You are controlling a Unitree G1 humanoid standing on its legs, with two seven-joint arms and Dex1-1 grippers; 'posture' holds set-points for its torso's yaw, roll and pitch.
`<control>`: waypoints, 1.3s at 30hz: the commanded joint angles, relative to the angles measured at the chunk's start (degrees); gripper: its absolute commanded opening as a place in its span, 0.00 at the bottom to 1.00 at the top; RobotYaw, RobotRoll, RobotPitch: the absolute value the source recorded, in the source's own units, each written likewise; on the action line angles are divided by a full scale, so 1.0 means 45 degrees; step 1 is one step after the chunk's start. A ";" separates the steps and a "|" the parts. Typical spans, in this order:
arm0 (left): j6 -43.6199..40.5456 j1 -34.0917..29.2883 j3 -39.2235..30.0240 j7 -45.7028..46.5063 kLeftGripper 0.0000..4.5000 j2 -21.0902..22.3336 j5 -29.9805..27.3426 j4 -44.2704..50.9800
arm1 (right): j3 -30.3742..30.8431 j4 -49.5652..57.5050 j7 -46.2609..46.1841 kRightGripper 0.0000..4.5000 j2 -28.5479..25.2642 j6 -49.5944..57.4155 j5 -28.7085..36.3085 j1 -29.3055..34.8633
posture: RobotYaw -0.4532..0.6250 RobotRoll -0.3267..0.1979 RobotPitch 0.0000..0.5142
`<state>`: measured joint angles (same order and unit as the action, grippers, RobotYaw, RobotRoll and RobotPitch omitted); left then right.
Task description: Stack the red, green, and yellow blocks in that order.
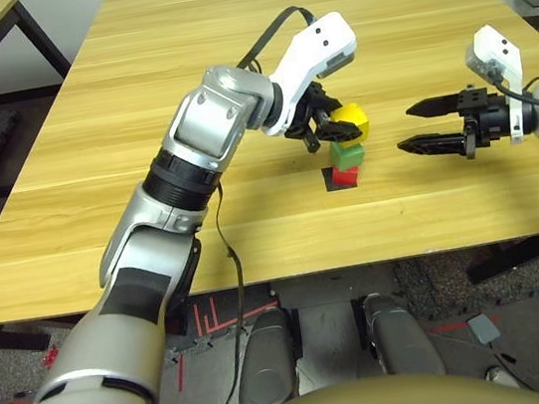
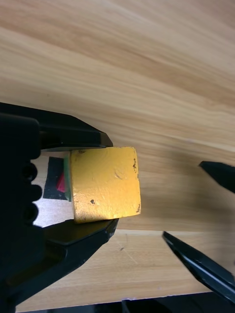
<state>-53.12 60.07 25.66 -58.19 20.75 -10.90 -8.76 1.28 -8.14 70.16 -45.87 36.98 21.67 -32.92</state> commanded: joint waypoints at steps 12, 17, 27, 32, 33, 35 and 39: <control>0.1372 -0.0371 0.0433 -0.0079 0.45 -0.0320 0.0717 -0.1117 | -0.0161 0.0430 -0.0246 1.00 -0.0075 0.0285 0.0440 0.0257 | 0.53 0.57 0.18; 0.0854 -0.0669 0.0204 -0.0183 0.79 -0.0376 0.0380 -0.0233 | -0.0167 0.0330 -0.0218 1.00 -0.0248 0.0298 0.0455 0.0331 | 0.54 0.55 0.18; -0.2264 -0.3946 -0.8685 0.6246 0.99 -0.2829 -0.1298 0.6860 | -0.1588 -0.2836 -0.1646 1.00 -0.0430 -0.1363 -0.0054 0.0067 | 0.57 0.48 0.14; 0.1675 -0.7905 -0.9980 0.8569 0.99 -0.3268 -0.0028 0.8011 | -0.3507 -0.6658 -0.4672 1.00 0.0565 -0.4599 -0.0373 -0.0706 | 0.57 0.43 0.14; 0.2428 -0.8565 -0.9890 0.8733 0.99 -0.3191 0.0194 0.8037 | -0.3857 -0.7174 -0.5041 1.00 0.0766 -0.5184 -0.0280 -0.0801 | 0.57 0.43 0.14; 0.4025 -0.9864 -0.9829 0.9188 0.99 -0.3241 0.0594 0.7769 | -0.4376 -0.8219 -0.5651 1.00 0.1069 -0.6700 -0.0292 -0.0890 | 0.54 0.41 0.18; 0.7162 -1.1319 -0.9822 0.9849 0.99 -0.3478 0.0998 0.6020 | -0.4931 -0.9900 -0.6334 1.00 0.1176 -0.8511 -0.0411 -0.0647 | 0.55 0.41 0.19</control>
<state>-25.76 9.98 -19.03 -15.01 5.77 -7.25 21.56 -19.22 -49.89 42.84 -40.26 1.69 20.75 -36.92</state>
